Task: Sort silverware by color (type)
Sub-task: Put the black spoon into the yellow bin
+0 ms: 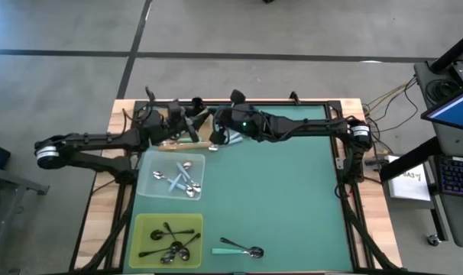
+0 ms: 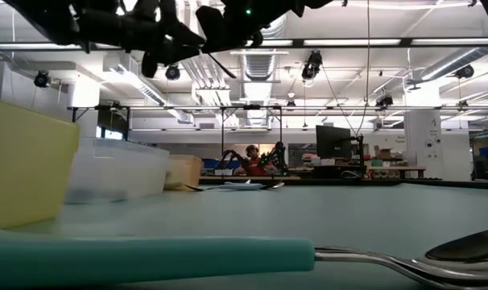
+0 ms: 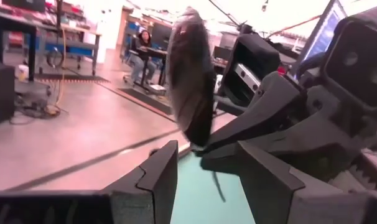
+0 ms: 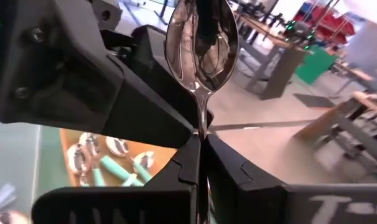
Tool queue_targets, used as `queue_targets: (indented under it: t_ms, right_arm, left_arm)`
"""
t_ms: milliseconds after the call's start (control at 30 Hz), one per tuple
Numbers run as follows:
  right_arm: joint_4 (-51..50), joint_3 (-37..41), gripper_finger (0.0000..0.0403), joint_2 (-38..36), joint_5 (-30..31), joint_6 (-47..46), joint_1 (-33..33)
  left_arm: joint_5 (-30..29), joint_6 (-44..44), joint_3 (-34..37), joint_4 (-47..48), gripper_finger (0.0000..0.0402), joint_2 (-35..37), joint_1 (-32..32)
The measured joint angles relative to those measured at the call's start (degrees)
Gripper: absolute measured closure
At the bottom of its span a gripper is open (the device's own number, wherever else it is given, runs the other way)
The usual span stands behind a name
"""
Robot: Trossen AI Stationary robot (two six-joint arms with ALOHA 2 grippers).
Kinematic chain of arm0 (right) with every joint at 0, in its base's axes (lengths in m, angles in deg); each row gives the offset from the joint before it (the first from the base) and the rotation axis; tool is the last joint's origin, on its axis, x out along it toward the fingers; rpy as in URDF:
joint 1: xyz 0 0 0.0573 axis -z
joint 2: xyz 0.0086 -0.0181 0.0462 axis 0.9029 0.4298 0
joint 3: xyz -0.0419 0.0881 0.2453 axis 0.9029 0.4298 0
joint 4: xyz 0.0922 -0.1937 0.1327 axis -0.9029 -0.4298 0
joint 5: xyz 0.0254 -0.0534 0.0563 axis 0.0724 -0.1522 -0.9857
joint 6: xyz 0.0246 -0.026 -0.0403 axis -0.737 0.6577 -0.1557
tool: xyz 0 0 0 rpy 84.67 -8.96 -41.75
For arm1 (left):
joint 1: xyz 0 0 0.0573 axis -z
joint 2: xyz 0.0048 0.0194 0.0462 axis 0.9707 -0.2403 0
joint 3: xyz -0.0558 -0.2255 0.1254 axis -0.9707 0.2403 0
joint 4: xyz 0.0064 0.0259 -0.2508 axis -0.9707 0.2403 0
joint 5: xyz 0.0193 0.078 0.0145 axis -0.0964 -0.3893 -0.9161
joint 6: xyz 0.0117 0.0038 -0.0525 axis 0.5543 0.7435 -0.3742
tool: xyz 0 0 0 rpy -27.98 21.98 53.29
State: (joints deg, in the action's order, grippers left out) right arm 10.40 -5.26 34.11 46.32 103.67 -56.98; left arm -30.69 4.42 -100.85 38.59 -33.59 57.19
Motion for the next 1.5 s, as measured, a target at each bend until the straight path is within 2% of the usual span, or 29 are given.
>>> queue_targets:
  t_ms: [267, 433, 700, 967, 1133, 1333, 1500]
  right_arm:
    - [0.35, 0.0, 0.0394, -0.09, -1.52, 1.92, -0.23]
    - [0.39, 0.0, 0.0394, -0.09, 0.74, 4.31, -0.39]
    - [0.39, 0.0, 0.0394, -0.51, 1.04, 5.01, -0.39]
    - [0.76, 0.0, 0.0392, -1.35, 1.02, 5.05, -0.43]
    - [-0.67, 0.0, 0.0368, -2.69, 1.44, 4.98, -0.43]
    - [-9.05, -0.29, 0.0319, -6.61, 2.88, 3.47, 0.33]
    - [-17.98, -0.11, 0.0284, -9.34, 1.94, -1.92, 0.52]
  left_arm:
    - [-0.8, 6.34, -3.91, 0.07, 0.0265, -2.6, 0.1]
    - [-1.25, 6.63, -4.47, 3.0, 0.0317, -1.87, 0.05]
    - [-0.17, 5.93, -4.46, 3.13, 0.0395, -1.5, 0.1]
    - [2.91, 5.02, -4.46, 2.93, 0.0399, -0.9, -0.05]
    - [3.36, 6.77, -4.31, 4.09, 0.04, 0.79, -0.84]
    - [2.98, 7.17, -4.1, 11.87, 0.04, 5.44, -4.48]
    - [2.69, 8.63, -4.13, 26.94, 0.0401, 11.4, -6.35]
